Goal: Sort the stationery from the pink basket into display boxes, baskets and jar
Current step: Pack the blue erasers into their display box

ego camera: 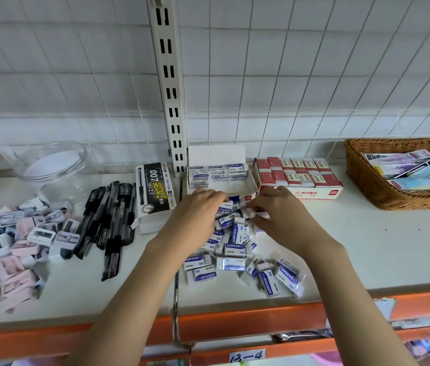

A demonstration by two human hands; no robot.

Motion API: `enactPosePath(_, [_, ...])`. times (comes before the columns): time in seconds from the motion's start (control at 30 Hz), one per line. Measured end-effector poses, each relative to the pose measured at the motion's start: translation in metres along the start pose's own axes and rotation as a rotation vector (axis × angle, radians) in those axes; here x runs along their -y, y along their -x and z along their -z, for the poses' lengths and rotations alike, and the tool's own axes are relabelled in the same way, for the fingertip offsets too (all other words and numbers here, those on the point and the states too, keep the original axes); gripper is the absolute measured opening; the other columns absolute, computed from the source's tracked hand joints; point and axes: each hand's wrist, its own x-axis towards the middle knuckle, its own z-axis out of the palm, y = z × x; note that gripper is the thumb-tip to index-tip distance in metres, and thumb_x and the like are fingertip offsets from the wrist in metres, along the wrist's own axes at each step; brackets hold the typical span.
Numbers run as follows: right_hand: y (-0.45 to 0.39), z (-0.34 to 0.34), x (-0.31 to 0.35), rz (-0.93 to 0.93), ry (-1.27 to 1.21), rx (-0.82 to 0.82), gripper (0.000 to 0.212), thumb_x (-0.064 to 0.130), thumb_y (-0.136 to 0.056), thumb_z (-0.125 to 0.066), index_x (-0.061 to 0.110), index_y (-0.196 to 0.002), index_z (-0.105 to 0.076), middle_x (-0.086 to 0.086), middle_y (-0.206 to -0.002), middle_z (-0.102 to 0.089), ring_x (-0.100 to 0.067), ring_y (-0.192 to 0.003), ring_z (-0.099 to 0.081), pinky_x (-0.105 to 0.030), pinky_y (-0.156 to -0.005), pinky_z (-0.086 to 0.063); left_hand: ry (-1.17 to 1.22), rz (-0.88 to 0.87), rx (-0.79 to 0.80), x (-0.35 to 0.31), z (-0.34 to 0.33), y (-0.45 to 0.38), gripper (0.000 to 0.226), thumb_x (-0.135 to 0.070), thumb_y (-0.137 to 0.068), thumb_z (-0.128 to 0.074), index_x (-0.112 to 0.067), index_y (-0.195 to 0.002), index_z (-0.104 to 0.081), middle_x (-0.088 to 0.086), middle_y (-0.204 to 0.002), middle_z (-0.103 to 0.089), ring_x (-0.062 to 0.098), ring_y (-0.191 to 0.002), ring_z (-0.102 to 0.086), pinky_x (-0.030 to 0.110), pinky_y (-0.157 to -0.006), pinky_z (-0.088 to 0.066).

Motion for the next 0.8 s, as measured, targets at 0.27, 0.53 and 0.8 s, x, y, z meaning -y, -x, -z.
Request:
enactPosePath(0.27, [-0.004, -0.005, -0.005, 0.052, 0.049, 0.057, 0.017, 0.021, -0.091, -0.058, 0.017, -0.103, -0.069, -0.001, -0.101, -0.067, -0.02, -0.097, -0.055, -0.013, -0.079, -0.017, -0.132, 0.017, 0.074, 0.001, -0.008, -0.004, 0.046, -0.002, -0.091, -0.052, -0.01, -0.135, -0.039, 0.004, -0.115, -0.06, 0.019, -0.112, -0.047, 0.031, -0.097, -0.042])
enactPosePath(0.53, [-0.009, -0.001, 0.003, -0.031, 0.064, 0.136, 0.026, 0.02, -0.09, -0.058, 0.019, -0.116, -0.063, -0.002, -0.109, -0.059, -0.022, -0.106, -0.051, -0.027, -0.088, -0.04, -0.028, 0.061, -0.052, 0.003, 0.006, 0.005, 0.035, -0.017, -0.094, -0.053, -0.015, -0.129, -0.048, 0.0, -0.125, -0.058, 0.018, -0.115, -0.05, 0.028, -0.103, -0.033])
enactPosePath(0.8, [0.006, 0.001, 0.005, -0.164, -0.197, 0.08, 0.009, 0.006, -0.086, -0.059, 0.013, -0.092, -0.059, -0.003, -0.094, -0.064, -0.023, -0.084, -0.06, -0.022, -0.067, -0.045, 0.244, 0.257, -0.135, -0.003, 0.003, 0.037, 0.038, -0.02, -0.093, -0.056, -0.012, -0.13, -0.053, 0.002, -0.115, -0.061, 0.013, -0.077, -0.053, 0.024, -0.079, -0.043])
